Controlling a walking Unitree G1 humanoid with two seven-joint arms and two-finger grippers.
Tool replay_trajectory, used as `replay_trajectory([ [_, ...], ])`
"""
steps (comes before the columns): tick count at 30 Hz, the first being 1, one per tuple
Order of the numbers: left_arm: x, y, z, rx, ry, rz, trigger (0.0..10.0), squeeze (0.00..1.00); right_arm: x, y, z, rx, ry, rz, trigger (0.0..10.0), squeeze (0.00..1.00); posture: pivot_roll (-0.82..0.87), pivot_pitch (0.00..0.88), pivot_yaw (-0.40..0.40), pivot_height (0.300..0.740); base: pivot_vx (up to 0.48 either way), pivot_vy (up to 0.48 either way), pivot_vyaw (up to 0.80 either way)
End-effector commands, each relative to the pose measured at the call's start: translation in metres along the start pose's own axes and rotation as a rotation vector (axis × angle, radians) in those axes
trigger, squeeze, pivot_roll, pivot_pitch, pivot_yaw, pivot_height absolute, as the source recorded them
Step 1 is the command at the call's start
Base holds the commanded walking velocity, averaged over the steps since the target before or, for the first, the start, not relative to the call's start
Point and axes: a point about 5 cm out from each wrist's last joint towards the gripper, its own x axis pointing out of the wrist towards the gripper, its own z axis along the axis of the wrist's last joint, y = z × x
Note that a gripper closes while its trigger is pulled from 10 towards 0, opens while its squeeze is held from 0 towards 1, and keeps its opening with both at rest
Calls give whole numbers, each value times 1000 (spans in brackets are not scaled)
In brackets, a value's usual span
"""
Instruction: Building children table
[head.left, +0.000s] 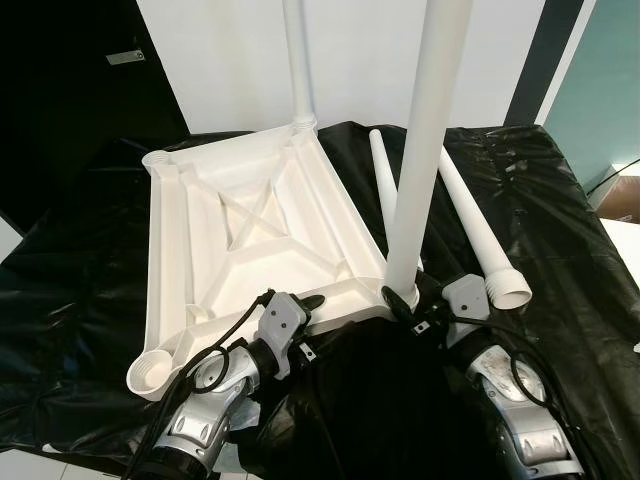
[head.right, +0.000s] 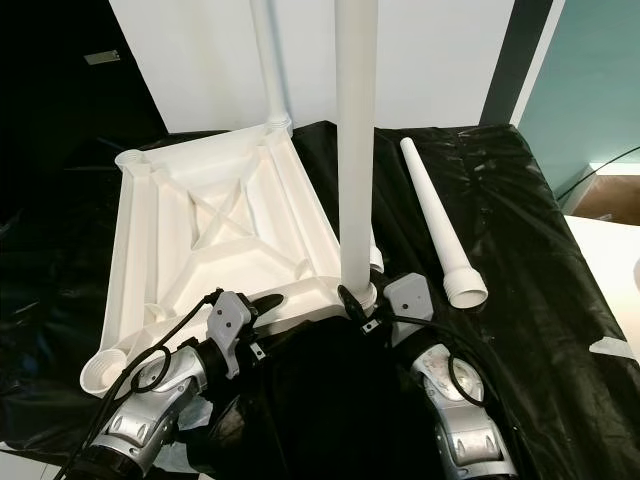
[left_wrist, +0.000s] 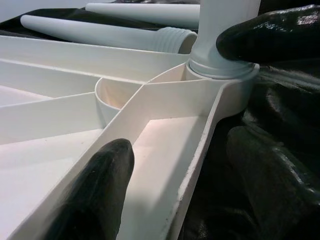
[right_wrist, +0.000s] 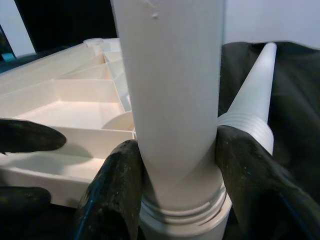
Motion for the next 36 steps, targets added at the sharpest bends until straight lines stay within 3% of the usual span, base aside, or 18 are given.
replay_trajectory([
  [1,-2,-10,-8,-23,38,-165,10000,0,-4,-9,12,-25,-51,-19,10000,0,-13,0,78,740,0,0,0],
  [2,0,-9,-1,-39,-1,-154,10000,0,-6,-14,15,17,-72,-19,10000,0,-18,0,82,740,0,0,0],
  [6,2,-7,5,-65,-47,-138,10000,0,-7,-20,18,23,-100,-44,10000,0,-19,0,84,740,0,0,0],
  [7,3,-7,9,-76,-69,-131,10000,0,-6,-21,19,23,-107,-46,10000,1000,-19,0,84,740,0,0,0],
  [13,4,-5,13,-81,-92,-119,10000,0,-1,-18,21,32,-110,-22,10000,1000,-16,0,83,740,0,0,0],
  [14,5,-5,13,-79,-96,-114,10000,0,1,-14,21,47,-106,16,10000,902,-13,0,80,740,0,0,0],
  [15,5,-5,14,-77,-100,-110,10000,0,2,-10,21,57,-106,61,10000,0,-9,0,78,740,0,0,0],
  [20,6,-5,16,-77,-116,-91,10000,0,3,-13,27,109,-123,72,10000,0,0,0,69,740,0,0,0],
  [21,6,-4,17,-79,-130,-74,10000,0,3,-20,29,169,-137,24,10000,0,1,0,67,740,0,0,0],
  [22,6,-4,17,-79,-130,-74,10000,0,3,-20,29,169,-137,24,10000,0,1,0,67,740,0,0,0],
  [24,5,-3,20,-91,-158,-52,10000,0,-2,-41,32,273,-159,-117,10000,0,3,0,62,740,0,0,0],
  [25,4,-2,20,-97,-164,-48,10000,0,-7,-49,31,318,-164,-185,2706,0,2,0,63,740,0,0,0],
  [27,4,-2,20,-100,-166,-46,10000,0,-10,-54,30,343,-166,-225,2706,0,2,0,63,740,0,0,0],
  [28,4,-3,20,-102,-165,-46,10000,0,-14,-56,28,361,-166,-249,0,0,-2,0,65,740,0,0,0],
  [34,3,-4,17,-105,-151,-58,10000,0,-22,-46,25,410,-134,-184,0,0,-17,0,75,740,0,0,0],
  [35,4,-4,17,-105,-149,-61,10000,0,-23,-39,22,416,-105,-123,5529,0,-17,0,75,740,0,0,0],
  [36,6,-4,17,-104,-146,-66,10000,0,-25,-25,19,404,-54,-8,10000,0,-17,0,75,740,0,0,0],
])
